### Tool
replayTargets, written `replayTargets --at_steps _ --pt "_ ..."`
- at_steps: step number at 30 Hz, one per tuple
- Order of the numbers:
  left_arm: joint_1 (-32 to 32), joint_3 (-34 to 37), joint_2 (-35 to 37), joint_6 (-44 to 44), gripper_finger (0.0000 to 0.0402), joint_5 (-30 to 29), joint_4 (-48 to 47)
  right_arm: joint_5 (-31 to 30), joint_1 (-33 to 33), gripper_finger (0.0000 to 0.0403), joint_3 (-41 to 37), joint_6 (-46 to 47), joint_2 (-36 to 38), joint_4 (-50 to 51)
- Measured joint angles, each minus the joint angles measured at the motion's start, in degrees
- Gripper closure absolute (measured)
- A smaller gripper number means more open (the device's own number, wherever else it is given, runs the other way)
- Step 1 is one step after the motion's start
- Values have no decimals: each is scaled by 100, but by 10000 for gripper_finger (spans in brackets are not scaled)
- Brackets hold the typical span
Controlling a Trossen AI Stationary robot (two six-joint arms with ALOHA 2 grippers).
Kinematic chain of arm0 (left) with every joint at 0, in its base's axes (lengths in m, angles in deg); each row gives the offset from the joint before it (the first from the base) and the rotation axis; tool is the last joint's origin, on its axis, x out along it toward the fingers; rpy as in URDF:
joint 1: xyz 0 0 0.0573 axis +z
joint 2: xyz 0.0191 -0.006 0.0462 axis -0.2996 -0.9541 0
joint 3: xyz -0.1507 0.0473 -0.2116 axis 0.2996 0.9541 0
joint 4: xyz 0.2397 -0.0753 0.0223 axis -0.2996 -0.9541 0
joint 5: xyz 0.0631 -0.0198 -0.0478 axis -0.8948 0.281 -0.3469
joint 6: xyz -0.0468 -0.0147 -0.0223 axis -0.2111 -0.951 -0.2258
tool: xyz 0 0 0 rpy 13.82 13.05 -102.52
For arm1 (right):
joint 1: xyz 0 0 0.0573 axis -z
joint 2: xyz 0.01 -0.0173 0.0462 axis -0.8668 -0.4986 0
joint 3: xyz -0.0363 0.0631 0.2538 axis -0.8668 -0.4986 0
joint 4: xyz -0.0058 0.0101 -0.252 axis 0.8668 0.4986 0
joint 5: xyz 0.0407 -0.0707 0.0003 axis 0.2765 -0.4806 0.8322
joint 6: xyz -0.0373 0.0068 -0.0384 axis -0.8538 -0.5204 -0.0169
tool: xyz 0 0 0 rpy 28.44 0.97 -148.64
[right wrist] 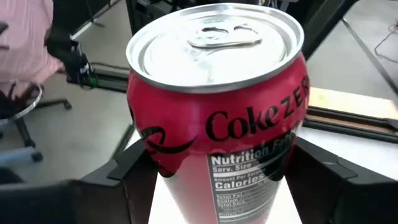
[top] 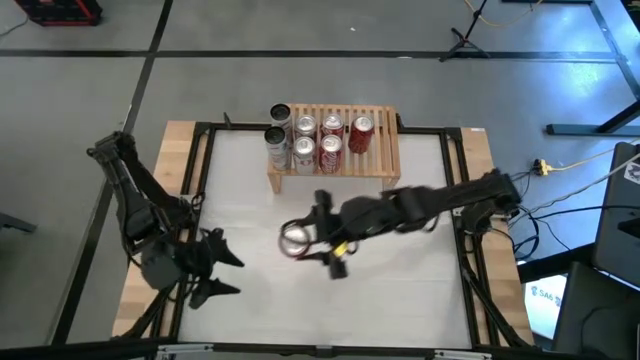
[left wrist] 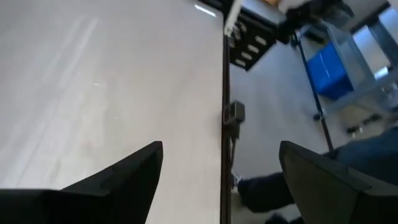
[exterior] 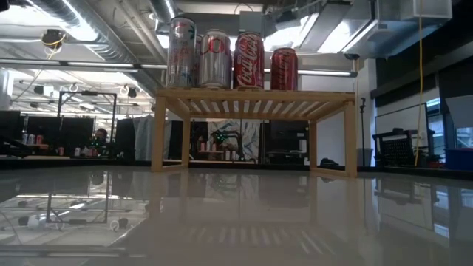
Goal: Place canned beverage on shelf
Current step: Put the dark red soda can on the shelf
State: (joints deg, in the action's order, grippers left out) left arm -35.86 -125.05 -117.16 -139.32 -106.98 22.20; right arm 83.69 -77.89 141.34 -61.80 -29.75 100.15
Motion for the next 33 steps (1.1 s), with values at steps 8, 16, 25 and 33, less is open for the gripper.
replayTargets --at_steps 8,16,25,33 --pt "651 0 -13 -4 90 -214 292 213 470 134 -162 -544 1309 1530" --pt "1093 0 -13 0 90 -476 417 463 1309 134 -2527 -541 3244 902" --pt "1544 0 -15 2 90 -400 415 1211 2775 134 -4965 -439 4449 -852" --pt "1823 4 -15 447 90 -192 371 2507 4012 134 -5603 -355 4224 -1608"
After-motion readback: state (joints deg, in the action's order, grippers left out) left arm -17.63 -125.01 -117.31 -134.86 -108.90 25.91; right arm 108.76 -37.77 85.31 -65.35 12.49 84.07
